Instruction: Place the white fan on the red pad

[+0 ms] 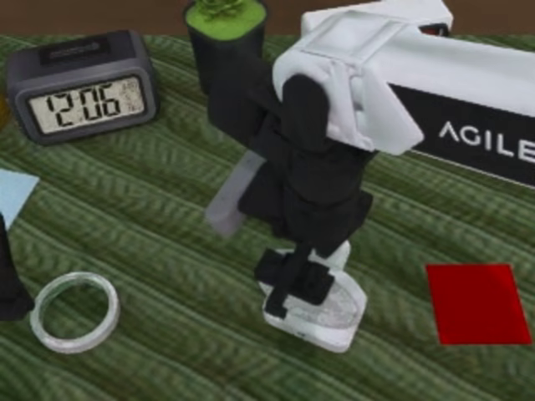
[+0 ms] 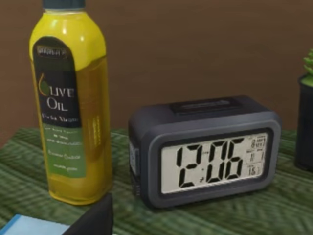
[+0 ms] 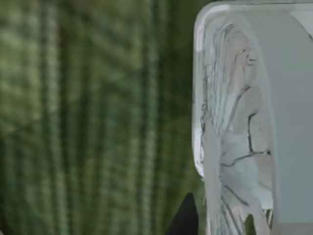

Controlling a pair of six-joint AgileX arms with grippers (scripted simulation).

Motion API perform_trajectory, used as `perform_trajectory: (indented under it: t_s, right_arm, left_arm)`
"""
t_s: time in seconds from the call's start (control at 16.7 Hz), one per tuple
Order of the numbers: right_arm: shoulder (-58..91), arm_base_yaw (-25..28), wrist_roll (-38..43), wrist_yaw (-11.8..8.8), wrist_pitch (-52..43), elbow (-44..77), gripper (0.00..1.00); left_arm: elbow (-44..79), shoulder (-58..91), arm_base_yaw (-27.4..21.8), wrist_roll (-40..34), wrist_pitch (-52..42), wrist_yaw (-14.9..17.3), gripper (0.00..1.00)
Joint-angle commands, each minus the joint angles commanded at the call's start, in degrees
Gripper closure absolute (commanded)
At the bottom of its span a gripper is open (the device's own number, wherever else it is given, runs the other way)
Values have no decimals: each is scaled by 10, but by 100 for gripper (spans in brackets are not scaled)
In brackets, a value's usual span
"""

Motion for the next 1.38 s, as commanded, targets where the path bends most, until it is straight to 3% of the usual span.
perform_trajectory:
  t_s: [0.24, 0.3, 0.84, 1.38]
  right_arm:
    - [0, 0, 0, 0, 0, 0, 98]
    - [0, 0, 0, 0, 0, 0, 100]
    - [-4, -2, 0, 1, -2, 3, 100]
    - [1, 2, -1, 1, -116, 122, 100]
  left_arm:
    - [0, 0, 0, 0, 0, 0, 0]
    - [0, 0, 0, 0, 0, 0, 0]
    - [0, 0, 0, 0, 0, 0, 0]
    - [0, 0, 0, 0, 0, 0, 0]
